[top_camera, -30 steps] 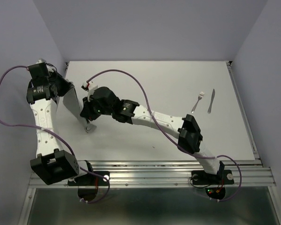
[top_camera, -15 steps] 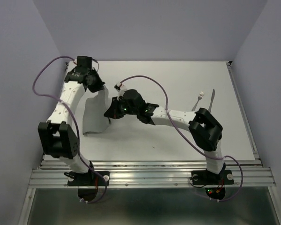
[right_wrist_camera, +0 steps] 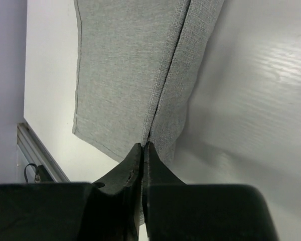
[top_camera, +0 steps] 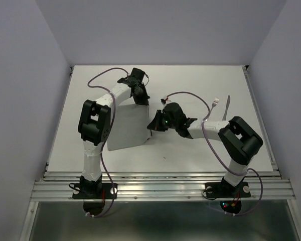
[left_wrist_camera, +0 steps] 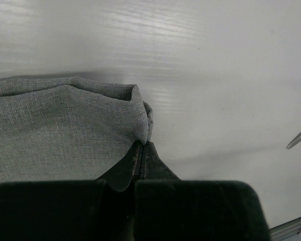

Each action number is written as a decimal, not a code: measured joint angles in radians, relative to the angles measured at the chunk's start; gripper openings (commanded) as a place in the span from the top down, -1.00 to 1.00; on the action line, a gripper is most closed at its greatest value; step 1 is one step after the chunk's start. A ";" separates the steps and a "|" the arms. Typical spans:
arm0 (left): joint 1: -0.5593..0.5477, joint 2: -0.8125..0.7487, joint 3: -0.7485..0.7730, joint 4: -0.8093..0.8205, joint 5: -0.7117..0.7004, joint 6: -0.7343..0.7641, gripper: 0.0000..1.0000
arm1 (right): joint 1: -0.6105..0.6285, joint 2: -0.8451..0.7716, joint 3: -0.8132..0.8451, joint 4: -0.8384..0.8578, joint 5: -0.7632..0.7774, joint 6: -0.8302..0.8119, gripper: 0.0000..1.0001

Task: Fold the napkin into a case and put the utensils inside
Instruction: Turn over the upper triangle folded napkin at the center of the board.

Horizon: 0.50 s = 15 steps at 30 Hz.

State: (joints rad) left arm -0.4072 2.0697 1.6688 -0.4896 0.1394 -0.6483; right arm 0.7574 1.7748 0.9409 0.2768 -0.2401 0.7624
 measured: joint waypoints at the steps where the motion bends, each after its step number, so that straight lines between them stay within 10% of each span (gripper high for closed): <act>1: -0.012 0.023 0.030 0.006 0.005 -0.004 1.00 | -0.014 -0.005 -0.006 0.003 -0.002 -0.004 0.99; 15: -0.079 0.157 0.186 -0.030 0.008 -0.018 1.00 | -0.083 -0.020 -0.092 0.024 -0.017 -0.116 0.99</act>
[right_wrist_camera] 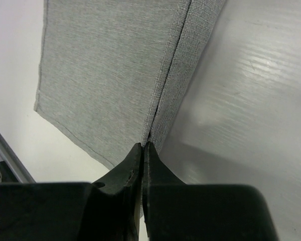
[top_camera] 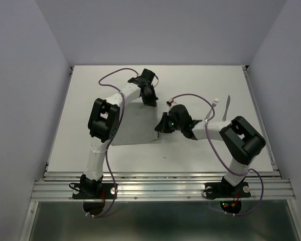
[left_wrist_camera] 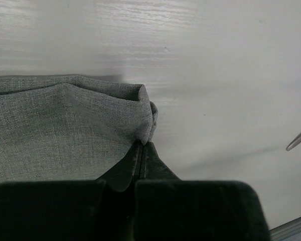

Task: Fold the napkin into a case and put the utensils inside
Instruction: Turn over the upper triangle folded napkin at the center of the board.

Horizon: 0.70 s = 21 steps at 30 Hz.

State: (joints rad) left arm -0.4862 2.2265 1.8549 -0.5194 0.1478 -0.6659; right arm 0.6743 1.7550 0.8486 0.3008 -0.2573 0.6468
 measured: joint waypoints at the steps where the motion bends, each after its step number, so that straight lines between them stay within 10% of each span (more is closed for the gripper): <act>1: -0.004 0.007 0.005 -0.008 -0.001 0.000 1.00 | 0.000 0.000 -0.006 0.000 0.001 -0.003 0.99; 16: -0.067 0.055 0.057 -0.038 -0.083 0.000 1.00 | 0.000 0.000 -0.048 0.000 0.031 -0.035 0.99; 21: -0.084 0.069 0.072 -0.044 -0.108 -0.001 1.00 | -0.001 0.000 -0.068 0.005 0.045 -0.046 0.47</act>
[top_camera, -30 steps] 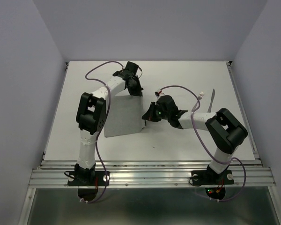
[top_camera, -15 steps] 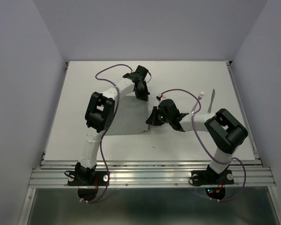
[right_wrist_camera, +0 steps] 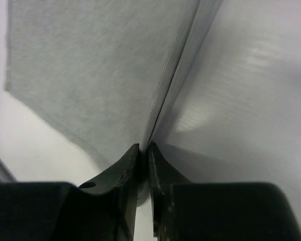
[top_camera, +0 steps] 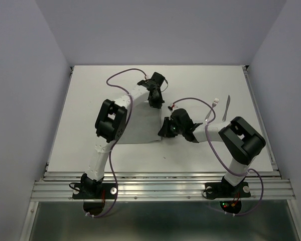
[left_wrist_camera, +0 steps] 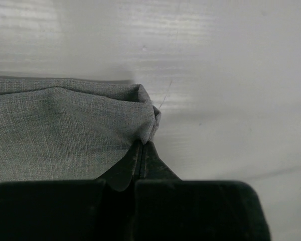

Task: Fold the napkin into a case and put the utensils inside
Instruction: Turn over the upper triangle folded napkin at the center of the board.

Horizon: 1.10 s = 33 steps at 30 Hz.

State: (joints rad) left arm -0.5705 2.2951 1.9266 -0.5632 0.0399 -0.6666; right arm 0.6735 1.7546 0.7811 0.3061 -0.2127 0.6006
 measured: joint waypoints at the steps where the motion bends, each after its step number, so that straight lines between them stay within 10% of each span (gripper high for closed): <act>1: -0.005 0.012 0.013 0.018 -0.024 0.000 1.00 | 0.001 0.000 -0.005 -0.014 -0.018 0.002 0.39; 6: -0.004 0.035 0.050 0.118 -0.084 -0.002 1.00 | 0.012 -0.033 -0.018 -0.052 -0.046 0.010 -0.07; 27: -0.009 0.148 0.190 0.168 -0.101 0.000 0.99 | -0.143 -0.378 -0.161 -0.238 0.177 0.104 -0.05; 33: -0.016 0.180 0.222 0.162 -0.072 0.003 0.52 | -0.150 -0.336 -0.161 -0.266 0.181 0.138 -0.05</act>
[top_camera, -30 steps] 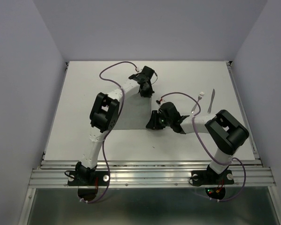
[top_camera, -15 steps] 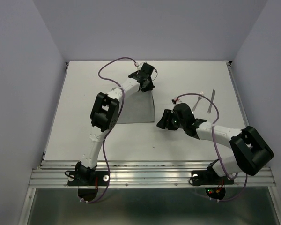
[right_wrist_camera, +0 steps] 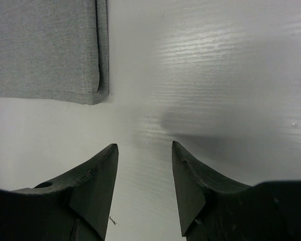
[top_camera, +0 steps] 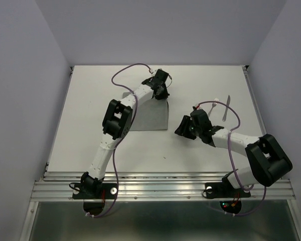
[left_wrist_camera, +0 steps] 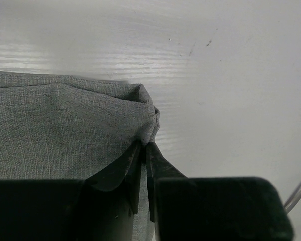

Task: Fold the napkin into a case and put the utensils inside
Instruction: Turn over the upper triangle folded napkin at the center of the board, then smooth out the upper triangle-folded napkin at the center of the board.

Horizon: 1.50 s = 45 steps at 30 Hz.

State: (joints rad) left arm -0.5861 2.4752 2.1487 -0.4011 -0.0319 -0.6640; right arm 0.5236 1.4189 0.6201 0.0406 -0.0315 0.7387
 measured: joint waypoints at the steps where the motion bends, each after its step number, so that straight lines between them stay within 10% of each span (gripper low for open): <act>1: -0.001 0.000 0.000 0.000 0.005 0.000 0.45 | -0.005 0.003 0.000 -0.004 0.001 0.003 -0.05; 15: -0.010 -0.004 0.001 0.000 0.083 0.032 -0.03 | -0.087 0.074 0.045 -0.018 -0.006 -0.003 -0.03; 45: 0.190 -0.453 -0.375 -0.067 0.101 0.111 0.23 | -0.169 0.799 0.978 -0.143 -0.098 -0.140 -0.19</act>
State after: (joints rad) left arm -0.3962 2.0220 1.7733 -0.4679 0.0689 -0.5533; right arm 0.3546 2.2181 1.5986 -0.1024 -0.1299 0.5987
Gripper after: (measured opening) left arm 0.388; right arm 0.599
